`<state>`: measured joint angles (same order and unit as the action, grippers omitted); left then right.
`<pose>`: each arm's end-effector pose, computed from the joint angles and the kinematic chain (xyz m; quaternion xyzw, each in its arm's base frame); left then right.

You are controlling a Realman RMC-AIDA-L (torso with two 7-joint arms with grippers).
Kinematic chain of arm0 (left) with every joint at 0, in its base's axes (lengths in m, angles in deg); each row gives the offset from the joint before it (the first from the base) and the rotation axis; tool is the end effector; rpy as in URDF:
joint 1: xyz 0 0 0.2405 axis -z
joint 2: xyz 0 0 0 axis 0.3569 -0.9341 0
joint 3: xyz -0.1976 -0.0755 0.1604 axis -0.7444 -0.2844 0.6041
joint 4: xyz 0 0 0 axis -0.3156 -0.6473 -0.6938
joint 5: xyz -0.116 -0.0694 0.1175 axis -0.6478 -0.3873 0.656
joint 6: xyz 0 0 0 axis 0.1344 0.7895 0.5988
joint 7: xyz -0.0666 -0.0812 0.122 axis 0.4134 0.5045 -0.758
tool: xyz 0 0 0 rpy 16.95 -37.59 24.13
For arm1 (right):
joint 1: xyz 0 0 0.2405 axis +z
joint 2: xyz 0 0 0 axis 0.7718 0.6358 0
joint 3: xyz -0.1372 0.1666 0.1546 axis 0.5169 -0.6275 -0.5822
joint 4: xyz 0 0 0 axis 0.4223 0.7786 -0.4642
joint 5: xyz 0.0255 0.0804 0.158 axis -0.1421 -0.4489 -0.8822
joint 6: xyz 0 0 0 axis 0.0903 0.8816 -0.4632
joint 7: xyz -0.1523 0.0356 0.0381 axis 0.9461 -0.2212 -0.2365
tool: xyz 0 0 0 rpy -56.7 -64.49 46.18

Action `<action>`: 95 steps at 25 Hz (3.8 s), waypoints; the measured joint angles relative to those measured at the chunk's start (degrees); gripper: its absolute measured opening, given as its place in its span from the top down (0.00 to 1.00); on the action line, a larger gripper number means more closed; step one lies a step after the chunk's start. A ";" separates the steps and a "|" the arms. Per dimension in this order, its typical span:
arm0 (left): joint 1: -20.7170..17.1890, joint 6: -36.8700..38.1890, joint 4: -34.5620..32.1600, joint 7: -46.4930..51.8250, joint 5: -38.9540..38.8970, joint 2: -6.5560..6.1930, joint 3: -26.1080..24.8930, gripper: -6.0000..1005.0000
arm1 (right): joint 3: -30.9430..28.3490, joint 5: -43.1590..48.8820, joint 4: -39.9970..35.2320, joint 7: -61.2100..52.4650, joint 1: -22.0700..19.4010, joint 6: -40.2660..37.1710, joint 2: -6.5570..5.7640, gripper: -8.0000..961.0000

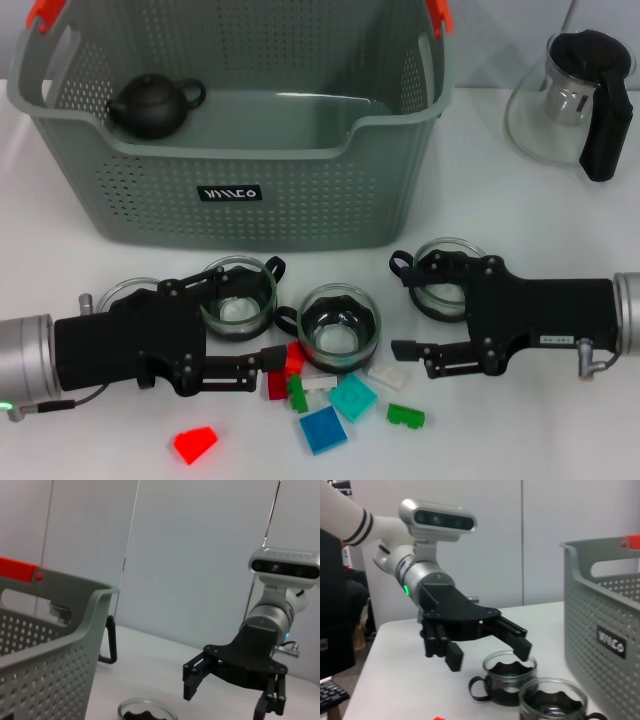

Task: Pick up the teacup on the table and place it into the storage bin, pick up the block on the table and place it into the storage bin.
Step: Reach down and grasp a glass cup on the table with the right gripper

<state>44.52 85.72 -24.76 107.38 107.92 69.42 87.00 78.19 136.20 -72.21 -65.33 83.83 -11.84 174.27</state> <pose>-0.2619 0.2496 -0.0334 -0.9310 -0.1672 -0.3048 0.1117 0.2272 0.2917 -0.0580 -0.9671 0.0632 0.2383 0.0626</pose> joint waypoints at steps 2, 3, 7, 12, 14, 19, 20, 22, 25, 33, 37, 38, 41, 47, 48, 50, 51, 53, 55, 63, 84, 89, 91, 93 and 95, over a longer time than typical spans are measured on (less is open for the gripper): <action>0.04 0.53 -0.01 -0.05 -0.31 0.00 -0.13 0.07 | -0.29 0.00 -1.14 -1.18 -0.30 -0.01 -0.17 0.08; 0.11 0.83 -0.09 -0.08 -0.41 0.00 -0.16 0.07 | -0.23 0.04 -2.05 -2.30 -0.51 -0.05 -0.24 0.08; 0.45 1.11 -0.16 0.09 -0.35 -0.05 0.02 0.07 | 0.15 1.47 -7.74 -8.20 -1.53 -0.53 -0.77 0.08; 0.80 1.15 0.05 0.34 -0.15 -0.05 0.07 0.07 | 0.13 6.74 -16.01 -15.88 -1.85 -1.10 -1.15 0.08; 0.87 1.16 0.12 0.36 -0.04 0.07 0.07 0.07 | 0.14 8.76 -18.98 -19.07 -1.38 -2.09 -1.22 0.08; 0.96 1.20 0.22 0.62 -0.22 0.35 0.07 0.07 | 0.32 11.91 -22.69 -24.26 0.72 -4.25 -0.79 0.08; 0.96 1.20 0.23 0.75 -0.25 0.37 0.08 0.07 | 0.41 12.87 -23.23 -25.53 1.32 -4.44 -0.70 0.08; 0.93 1.21 0.25 1.14 -0.30 0.37 0.07 0.07 | 0.98 15.34 -24.24 -28.13 2.59 -4.55 -0.53 0.08; 0.78 1.22 0.26 1.26 -0.38 0.36 -0.01 0.07 | 2.84 19.52 -24.98 -31.60 4.31 -3.81 -0.14 0.08; 0.74 1.22 0.26 1.29 -0.42 0.40 -0.04 0.07 | 12.69 24.59 -25.06 -39.97 6.85 1.08 0.26 0.08; 0.83 1.21 0.26 1.29 -0.42 0.42 -0.06 0.07 | 15.29 25.53 -25.15 -42.23 8.04 2.57 0.24 0.08; 0.85 1.21 0.26 1.28 -0.42 0.43 -0.11 0.07 | 15.69 25.74 -25.21 -42.64 8.28 2.85 0.25 0.08; 0.89 1.07 0.26 1.14 -0.41 0.44 -0.24 0.07 | 17.58 26.49 -25.31 -44.10 9.11 3.91 0.27 0.08; 0.99 0.75 0.26 0.98 -0.41 0.50 -0.28 0.07 | 22.17 29.04 -25.36 -47.36 11.11 6.13 0.35 0.08; 0.99 0.71 0.26 0.95 -0.41 0.56 -0.28 0.07 | 23.21 29.14 -25.37 -47.84 11.35 6.63 0.36 0.08; 1.00 0.63 0.27 0.90 -0.41 0.63 -0.28 0.07 | 25.33 29.57 -25.44 -48.93 11.86 7.74 0.36 0.08; 1.00 0.60 0.31 0.90 -0.41 0.62 -0.29 0.07 | 26.19 29.87 -25.44 -49.41 12.13 8.17 0.36 0.08; 1.00 0.59 0.33 0.88 -0.41 0.62 -0.28 0.07 | 27.97 30.30 -25.19 -50.36 12.72 8.96 0.36 0.08; 0.95 0.59 0.37 0.88 -0.41 0.62 -0.31 0.07 | 30.39 30.41 -24.91 -51.66 13.22 9.95 0.42 0.08; 0.68 0.60 0.46 0.85 -0.41 0.61 -0.46 0.07 | 36.14 30.46 -24.80 -54.44 13.31 12.59 0.56 0.09; 0.49 0.42 1.02 0.06 -0.41 0.61 -0.63 0.07 | 41.17 31.99 -24.87 -61.50 13.36 15.65 0.63 0.51; 0.39 0.41 1.05 0.05 -0.41 0.61 -0.64 0.07 | 40.95 32.00 -24.81 -62.42 13.36 15.37 0.63 0.74; 0.37 0.41 1.05 0.01 -0.41 0.61 -0.64 0.07 | 40.85 32.00 -24.99 -62.79 13.32 15.20 0.62 0.79; 0.31 0.42 1.05 -0.03 -0.41 0.61 -0.64 0.07 | 40.80 31.99 -25.20 -63.01 13.18 14.93 0.58 0.85; 0.27 0.51 1.05 -0.03 -0.41 0.61 -0.64 0.07 | 40.77 31.93 -25.59 -63.03 12.94 14.50 0.53 0.91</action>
<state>44.80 86.22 -23.71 107.35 107.50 70.03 86.36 118.96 168.14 -97.80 -128.36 96.77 2.67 174.80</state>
